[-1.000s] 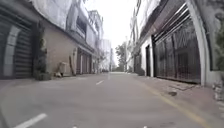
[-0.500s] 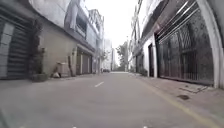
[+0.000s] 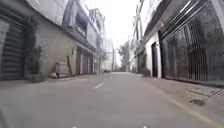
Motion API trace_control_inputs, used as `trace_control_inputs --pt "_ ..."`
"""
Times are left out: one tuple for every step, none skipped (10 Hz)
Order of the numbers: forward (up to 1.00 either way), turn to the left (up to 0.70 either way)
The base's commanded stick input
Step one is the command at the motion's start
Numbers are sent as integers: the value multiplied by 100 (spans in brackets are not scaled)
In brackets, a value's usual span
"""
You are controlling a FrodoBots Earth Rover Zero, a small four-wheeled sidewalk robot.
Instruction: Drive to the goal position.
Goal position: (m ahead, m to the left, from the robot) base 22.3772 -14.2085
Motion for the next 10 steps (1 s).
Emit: trace_control_inputs --pt "85 0" --pt "85 0" --pt "85 0" --pt "85 0" --pt "85 0" --pt "85 0" --pt "85 0" --pt "85 0" --pt "85 0" --pt "85 0"
